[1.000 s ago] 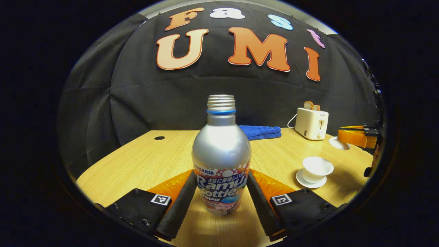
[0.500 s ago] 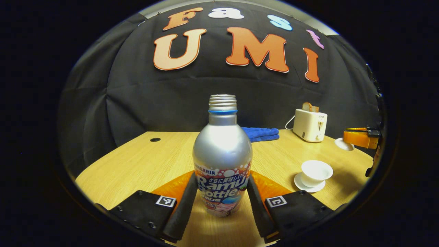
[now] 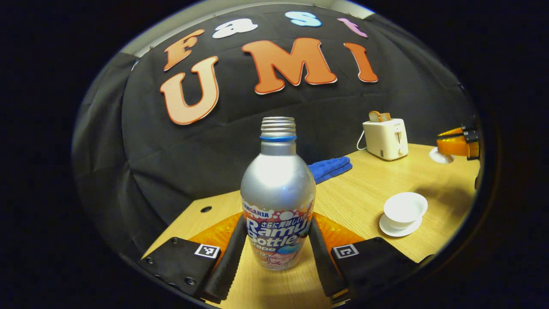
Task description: Open the teacup lid with one hand, grasp the water bottle and pour water into the teacup with the other hand; after pouring, place the water bottle on the coaster and then close the teacup lid.
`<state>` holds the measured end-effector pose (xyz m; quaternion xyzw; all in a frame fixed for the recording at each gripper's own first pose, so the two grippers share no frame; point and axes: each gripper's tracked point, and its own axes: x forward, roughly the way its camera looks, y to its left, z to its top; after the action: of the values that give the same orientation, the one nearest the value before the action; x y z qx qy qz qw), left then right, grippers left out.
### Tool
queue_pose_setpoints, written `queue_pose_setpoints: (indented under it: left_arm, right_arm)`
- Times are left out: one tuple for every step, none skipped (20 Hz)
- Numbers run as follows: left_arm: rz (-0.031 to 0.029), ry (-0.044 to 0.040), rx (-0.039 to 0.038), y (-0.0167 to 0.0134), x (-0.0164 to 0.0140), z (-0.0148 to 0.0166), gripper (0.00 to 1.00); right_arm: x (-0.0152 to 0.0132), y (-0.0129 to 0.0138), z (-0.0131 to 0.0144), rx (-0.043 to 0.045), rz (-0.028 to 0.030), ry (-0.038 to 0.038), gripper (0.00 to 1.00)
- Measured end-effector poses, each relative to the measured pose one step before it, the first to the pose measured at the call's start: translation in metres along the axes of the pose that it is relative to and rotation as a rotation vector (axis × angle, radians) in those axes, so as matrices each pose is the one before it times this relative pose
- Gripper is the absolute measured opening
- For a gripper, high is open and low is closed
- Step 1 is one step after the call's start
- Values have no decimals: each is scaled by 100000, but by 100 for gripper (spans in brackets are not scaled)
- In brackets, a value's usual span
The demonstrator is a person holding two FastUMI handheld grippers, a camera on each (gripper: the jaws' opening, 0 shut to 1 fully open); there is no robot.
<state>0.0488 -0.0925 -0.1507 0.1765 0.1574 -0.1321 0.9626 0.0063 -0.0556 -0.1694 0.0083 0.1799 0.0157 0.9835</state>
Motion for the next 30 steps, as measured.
queue_pose_setpoints:
  left_arm:
    - [208, -419, 4251, -182, 185, 505, 81]
    - [-141, -509, 3950, -243, 61, 369, 84]
    - [-188, -163, 3587, -365, 173, 345, 81]
    - [-217, 1, 3304, -384, 140, 265, 77]
    - [-126, 6, 3311, -387, 256, 323, 81]
    - [-232, 0, 3544, -188, -57, 187, 84]
    - [-395, -277, 3601, -445, 60, 398, 84]
    - [-312, -264, 3710, -326, -74, 116, 81]
    - [-233, -186, 3695, -379, 163, 331, 77]
    - [-174, 220, 3850, -338, 92, 243, 77]
    - [-556, 314, 3173, -386, 149, 36, 84]
    - [-347, 434, 3086, -427, 164, -38, 84]
    - [-463, 457, 3144, -501, 159, 80, 84]
    - [-184, 361, 3222, -208, -21, -92, 81]
    - [-177, 587, 3348, -287, 200, -87, 78]
    - [-216, 609, 3087, -242, 37, -210, 81]
    - [-285, 355, 3195, 16, 109, -60, 78]
    - [-172, 209, 3564, -45, -55, 129, 78]
    - [49, 281, 3704, -120, 43, 86, 81]
    - [216, 334, 4092, -292, 164, 87, 81]
    - [160, 430, 3920, -152, 194, 5, 81]
    - [-53, 162, 3561, -73, -116, -3, 81]
    - [177, 318, 3081, -31, 96, 118, 81]
    - [255, 261, 3153, 79, 91, -90, 81]
    - [476, -436, 3504, 70, -66, -33, 81]
    - [404, 157, 3685, -29, -117, -32, 81]
    - [259, -207, 3648, 103, 42, 129, 81]
    - [-213, -69, 3112, 125, 216, 119, 79]
    - [159, -248, 2188, 90, 182, 117, 77]
    - [66, -850, 1191, 101, 73, 387, 80]
  right_arm:
    - [-194, -306, 48, 89, -468, -358, 21]
    - [-134, -318, 86, 213, -575, -402, 21]
    - [-274, -406, -93, 231, -371, -173, 21]
    - [-198, -415, -41, 446, -794, -154, 21]
    - [-110, -294, -45, 382, -262, -54, 21]
    - [-179, -362, -100, 390, -753, -99, 21]
    - [-146, -367, -130, 313, -263, -64, 21]
    - [-179, -359, -28, 387, -690, -116, 21]
    - [-155, -403, -29, 285, -257, -150, 21]
    - [-210, -283, -61, 419, -423, -107, 21]
    - [-107, -364, -146, 394, -350, 121, 21]
    - [-74, -184, -86, 419, -220, -35, 21]
    - [-187, -178, -125, 321, -210, 95, 21]
    - [-5, -136, -12, 301, -36, -4, 21]
    - [-13, -166, -154, 235, -310, -39, 21]
    - [-142, -111, -77, 167, 112, -30, 21]
    - [-8, -217, 84, 47, -268, -67, 21]
    - [-32, -9, -4, -21, 46, 57, 21]
    - [-162, -117, -160, 28, -147, -48, 21]
    - [-71, -32, -48, -95, 108, 35, 21]
    - [28, 1, -78, -174, -30, 91, 21]
    - [-68, -77, -91, -134, 53, 72, 21]
    - [-38, -22, -146, -148, 54, 105, 21]
    - [1, -17, 18, -146, -67, 98, 21]
    - [65, 103, -157, -11, 134, 128, 21]
    - [47, -21, -45, 55, -10, 200, 21]
    - [2, -102, -137, 110, 59, 119, 21]
    - [56, -75, -24, 95, -214, 172, 21]
    - [73, 133, -138, 35, 284, 111, 21]
    - [-25, -58, -75, 83, -147, -136, 21]
